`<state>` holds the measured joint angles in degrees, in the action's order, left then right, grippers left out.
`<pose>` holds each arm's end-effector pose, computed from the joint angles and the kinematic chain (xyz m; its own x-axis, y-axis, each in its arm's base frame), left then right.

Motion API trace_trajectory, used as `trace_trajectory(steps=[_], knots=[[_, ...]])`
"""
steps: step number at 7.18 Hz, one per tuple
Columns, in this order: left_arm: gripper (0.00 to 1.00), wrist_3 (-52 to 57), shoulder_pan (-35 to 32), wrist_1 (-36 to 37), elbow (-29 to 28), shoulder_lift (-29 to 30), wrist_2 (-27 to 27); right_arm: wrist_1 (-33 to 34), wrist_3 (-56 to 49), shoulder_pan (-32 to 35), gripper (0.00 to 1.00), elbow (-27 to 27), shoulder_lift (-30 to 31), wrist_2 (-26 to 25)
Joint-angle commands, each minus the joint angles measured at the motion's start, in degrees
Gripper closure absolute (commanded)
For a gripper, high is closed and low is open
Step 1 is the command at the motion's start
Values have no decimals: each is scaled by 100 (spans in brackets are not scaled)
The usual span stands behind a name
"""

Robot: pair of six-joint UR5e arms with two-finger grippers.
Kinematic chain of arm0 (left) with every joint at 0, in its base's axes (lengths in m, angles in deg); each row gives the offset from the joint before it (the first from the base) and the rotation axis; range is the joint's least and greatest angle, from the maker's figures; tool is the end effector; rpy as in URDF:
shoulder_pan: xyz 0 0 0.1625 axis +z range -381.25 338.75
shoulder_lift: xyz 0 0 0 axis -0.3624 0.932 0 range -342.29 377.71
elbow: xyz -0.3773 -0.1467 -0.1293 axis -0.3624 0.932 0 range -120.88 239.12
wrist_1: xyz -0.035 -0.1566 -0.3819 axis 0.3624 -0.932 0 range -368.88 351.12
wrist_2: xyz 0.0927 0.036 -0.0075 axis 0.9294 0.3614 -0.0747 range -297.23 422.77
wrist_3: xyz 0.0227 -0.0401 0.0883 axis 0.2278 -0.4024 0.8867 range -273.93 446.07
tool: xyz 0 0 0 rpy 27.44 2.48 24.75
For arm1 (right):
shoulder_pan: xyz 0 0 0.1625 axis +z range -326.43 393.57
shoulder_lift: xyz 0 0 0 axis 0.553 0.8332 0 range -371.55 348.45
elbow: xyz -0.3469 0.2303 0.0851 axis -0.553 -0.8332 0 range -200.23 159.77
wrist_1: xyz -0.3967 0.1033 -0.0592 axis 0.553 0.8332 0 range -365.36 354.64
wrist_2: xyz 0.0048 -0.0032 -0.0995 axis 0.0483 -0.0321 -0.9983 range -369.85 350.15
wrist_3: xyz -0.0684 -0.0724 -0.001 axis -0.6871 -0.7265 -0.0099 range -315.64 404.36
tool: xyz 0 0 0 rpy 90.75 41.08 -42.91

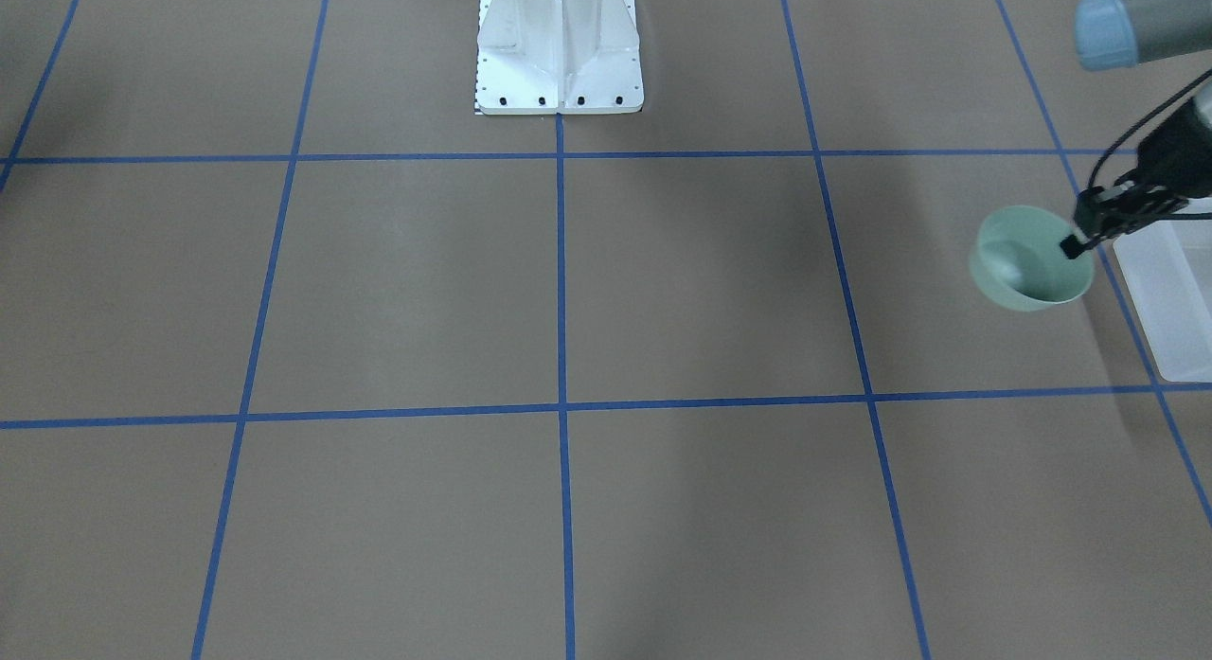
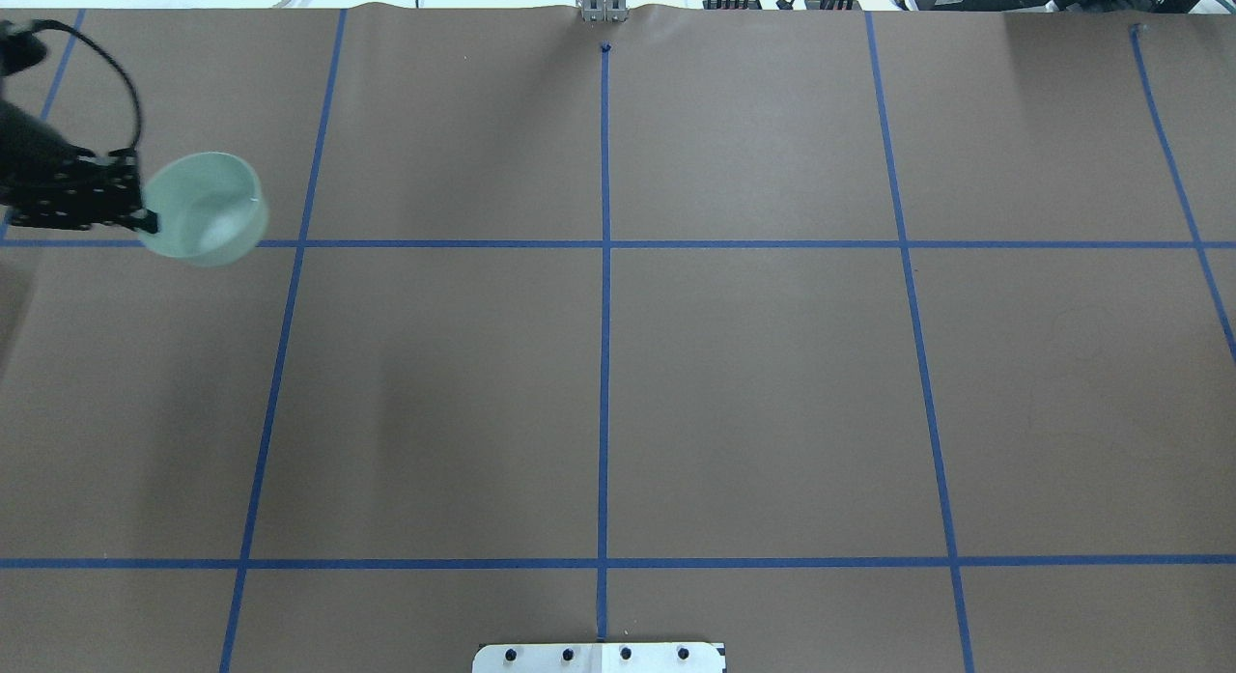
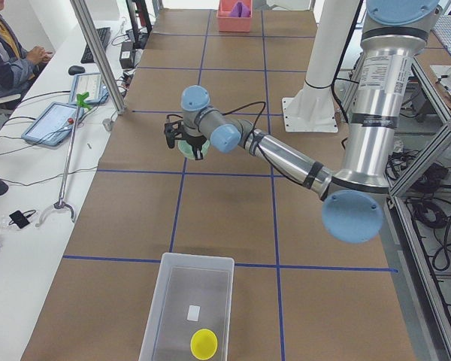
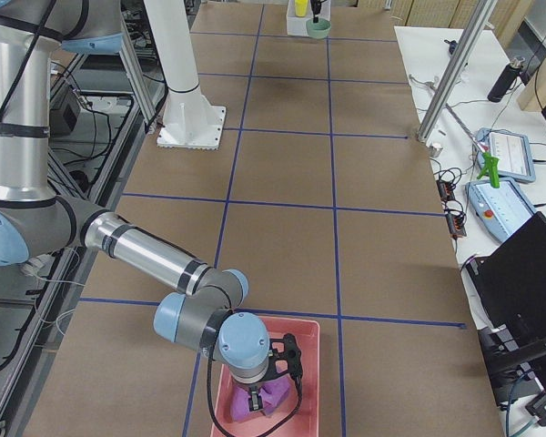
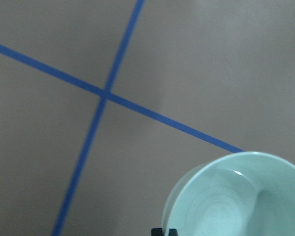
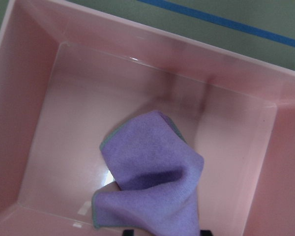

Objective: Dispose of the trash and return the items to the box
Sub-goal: 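Grasp the green bowl rim with the left gripper and lift it, then drop the purple cloth into the pink bin while carrying the bowl to the clear bin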

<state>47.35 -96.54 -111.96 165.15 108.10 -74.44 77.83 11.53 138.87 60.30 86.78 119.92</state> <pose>0.0685 -0.4981 0.4863 0.5793 -0.1193 -0.8063 0.1812 0.9833 -0.0153 0.1714 -0.3627 0.7971 0.7364 -0.2441 0.6310 0.1669 0.9694 0.1803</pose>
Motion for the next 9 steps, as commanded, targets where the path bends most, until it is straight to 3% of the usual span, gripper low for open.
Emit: trace_trajectory(steps=[1, 2, 4, 5, 6, 9], knots=[[100, 2891, -1420, 7, -1382, -208, -357, -21, 597, -18, 0, 398, -24, 467], [100, 3879, -1853, 7, -2096, -7, -368, 5, 1246, -96, 0, 949, -7, 610], [100, 4756, -1998, -133, -3013, 57, -333, 5, 1987, -464, 0, 1454, 11, 821], [100, 4785, -1998, -412, -3470, 66, -324, 14, 2382, -649, 0, 1717, 11, 839], [100, 4768, -1989, -1146, -4196, 83, -324, 14, 2630, -798, 0, 1824, 19, 892], [100, 4637, -1980, -1513, -4748, 233, -280, 5, 2876, -940, 0, 1956, 20, 980]])
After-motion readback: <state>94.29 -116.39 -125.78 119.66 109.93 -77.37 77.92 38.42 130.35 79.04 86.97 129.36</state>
